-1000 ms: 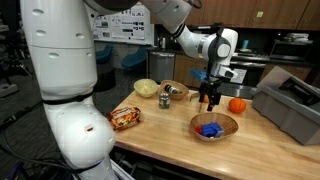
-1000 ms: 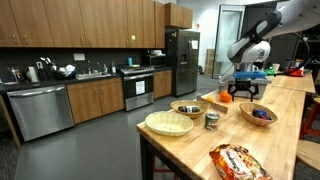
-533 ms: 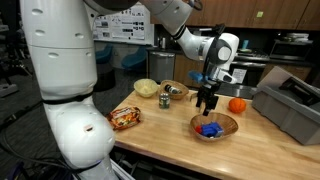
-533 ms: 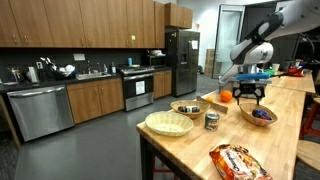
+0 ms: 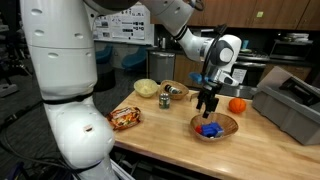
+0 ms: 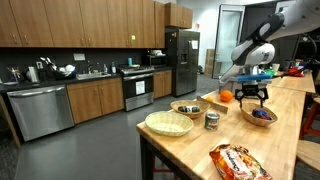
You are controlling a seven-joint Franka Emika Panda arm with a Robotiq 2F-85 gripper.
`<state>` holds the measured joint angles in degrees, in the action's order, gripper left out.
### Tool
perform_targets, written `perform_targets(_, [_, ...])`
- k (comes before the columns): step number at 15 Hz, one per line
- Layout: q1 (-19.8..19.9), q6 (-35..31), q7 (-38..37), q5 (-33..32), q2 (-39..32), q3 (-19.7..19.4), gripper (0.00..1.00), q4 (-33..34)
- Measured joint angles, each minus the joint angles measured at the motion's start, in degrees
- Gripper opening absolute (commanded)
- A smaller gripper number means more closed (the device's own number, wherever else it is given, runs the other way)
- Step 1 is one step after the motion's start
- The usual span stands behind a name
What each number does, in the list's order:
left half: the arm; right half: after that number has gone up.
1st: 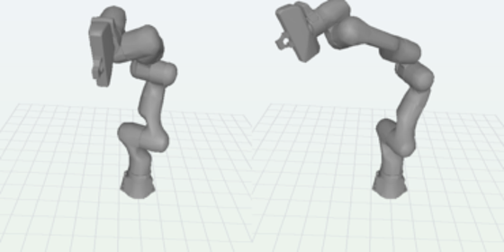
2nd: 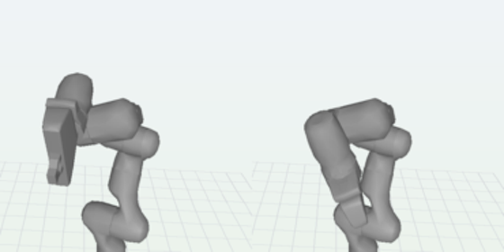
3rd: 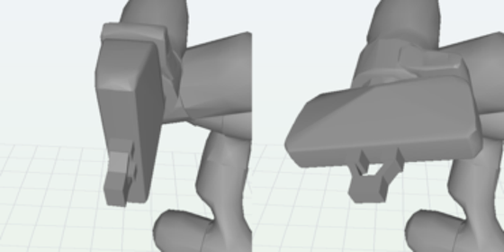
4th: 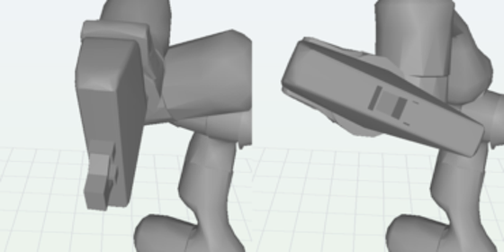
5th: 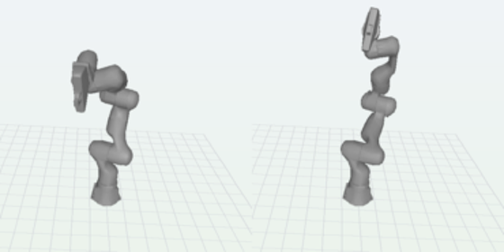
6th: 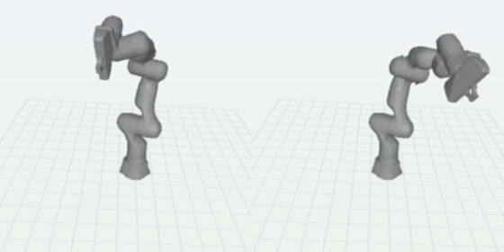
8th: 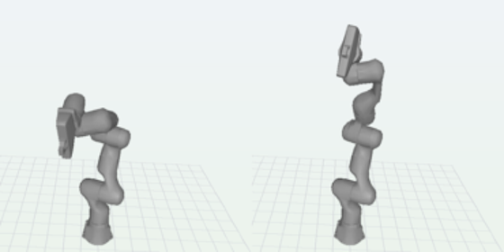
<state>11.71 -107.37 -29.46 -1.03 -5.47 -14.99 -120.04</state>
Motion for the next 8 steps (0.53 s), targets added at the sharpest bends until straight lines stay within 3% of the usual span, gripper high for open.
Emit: perform_targets(8, [2.19, -6.17, -1.55, 1.35, 0.30, -1.92, 1.00, -0.92])
